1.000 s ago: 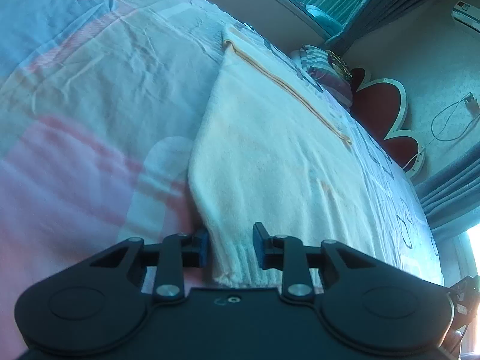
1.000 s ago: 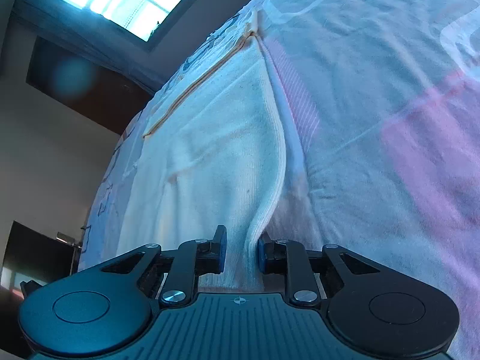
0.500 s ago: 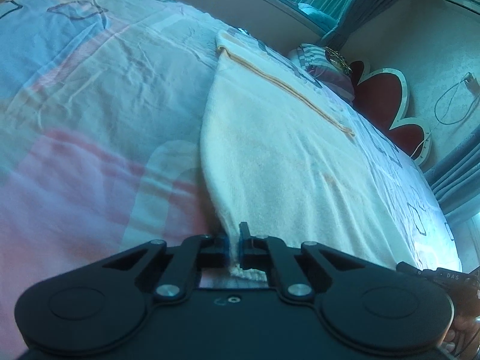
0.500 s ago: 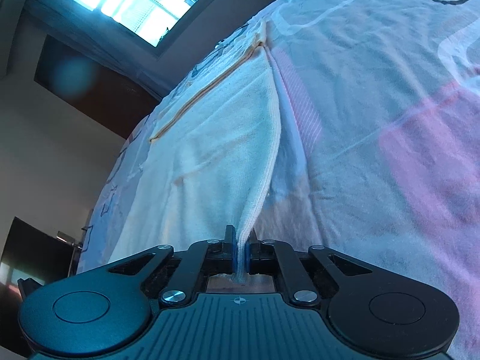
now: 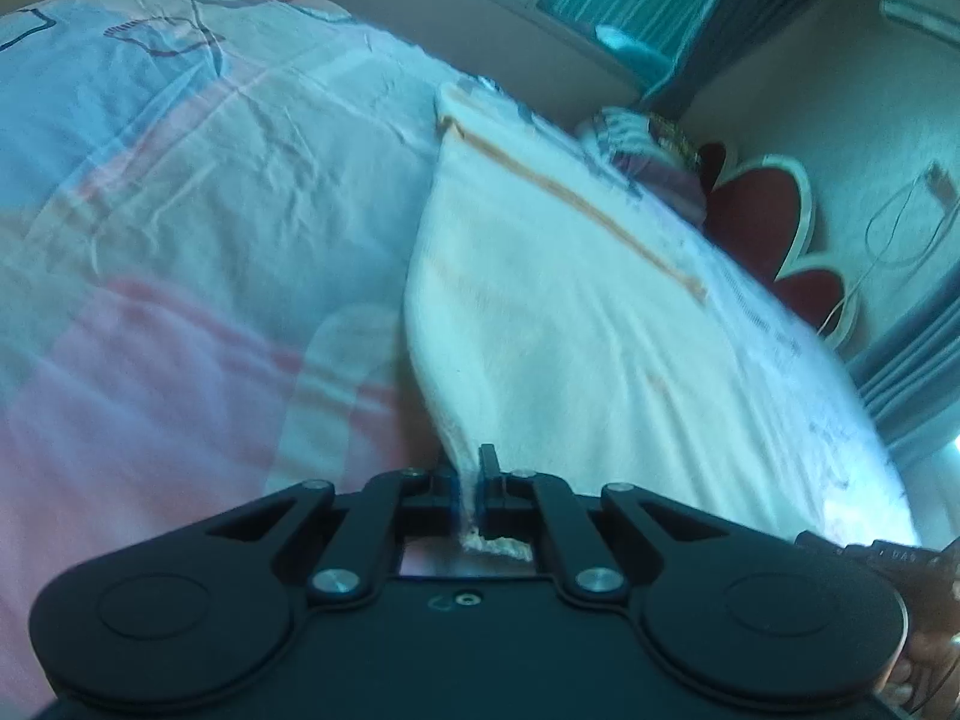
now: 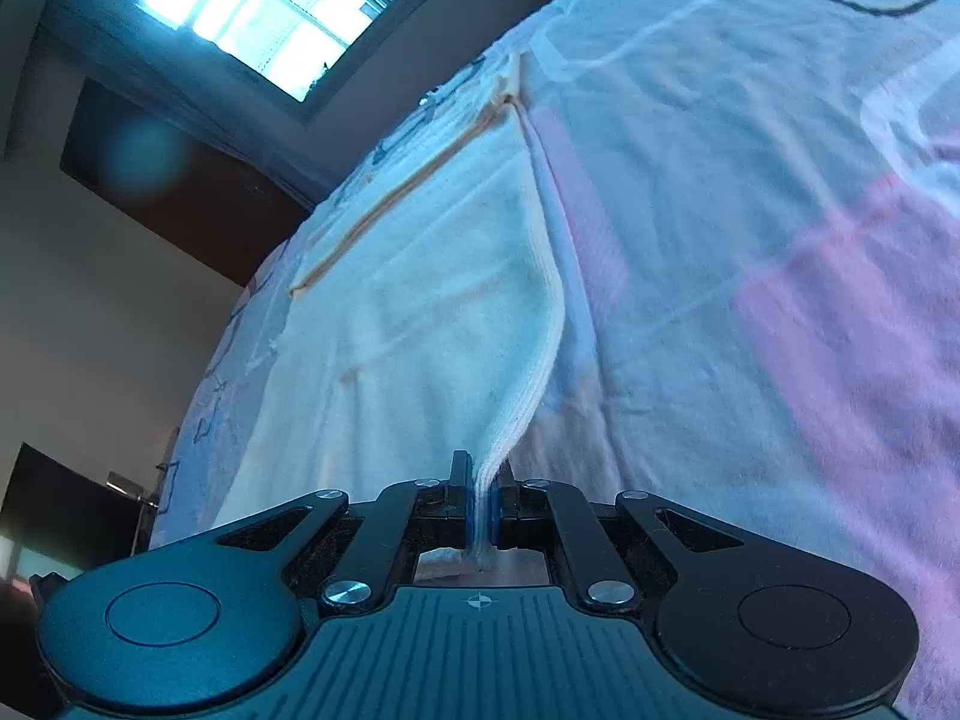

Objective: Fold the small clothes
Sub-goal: 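Lift the hem with both grippers and fold it toward the collar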

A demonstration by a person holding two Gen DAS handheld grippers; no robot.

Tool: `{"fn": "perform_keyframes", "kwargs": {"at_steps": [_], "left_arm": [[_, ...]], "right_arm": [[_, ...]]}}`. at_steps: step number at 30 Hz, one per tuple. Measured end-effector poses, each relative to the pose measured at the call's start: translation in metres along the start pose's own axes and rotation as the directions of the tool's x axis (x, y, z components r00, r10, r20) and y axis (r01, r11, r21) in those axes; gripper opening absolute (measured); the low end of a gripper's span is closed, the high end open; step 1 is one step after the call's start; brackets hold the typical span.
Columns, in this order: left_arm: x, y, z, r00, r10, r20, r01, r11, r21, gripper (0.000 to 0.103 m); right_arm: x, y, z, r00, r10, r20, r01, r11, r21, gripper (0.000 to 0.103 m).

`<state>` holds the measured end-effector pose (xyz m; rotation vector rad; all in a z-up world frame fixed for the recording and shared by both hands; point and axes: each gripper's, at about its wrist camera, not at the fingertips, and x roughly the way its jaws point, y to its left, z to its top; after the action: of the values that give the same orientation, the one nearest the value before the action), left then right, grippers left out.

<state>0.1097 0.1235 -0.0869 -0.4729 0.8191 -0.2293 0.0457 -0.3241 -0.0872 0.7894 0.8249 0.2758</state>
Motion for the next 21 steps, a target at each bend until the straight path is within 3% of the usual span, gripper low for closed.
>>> {"fn": "perform_keyframes", "kwargs": {"at_steps": [12, 21], "left_arm": [[0.001, -0.033, 0.073, 0.988, -0.107, 0.116, 0.111, 0.993, -0.027, 0.003], [0.055, -0.061, 0.156, 0.977, -0.121, 0.178, 0.121, 0.993, 0.008, 0.003]], "right_arm": [[-0.003, 0.058, 0.068, 0.99, 0.079, 0.115, -0.067, 0.992, -0.11, 0.004], [0.04, 0.074, 0.177, 0.986, 0.042, 0.162, -0.024, 0.993, -0.112, 0.004]]}}
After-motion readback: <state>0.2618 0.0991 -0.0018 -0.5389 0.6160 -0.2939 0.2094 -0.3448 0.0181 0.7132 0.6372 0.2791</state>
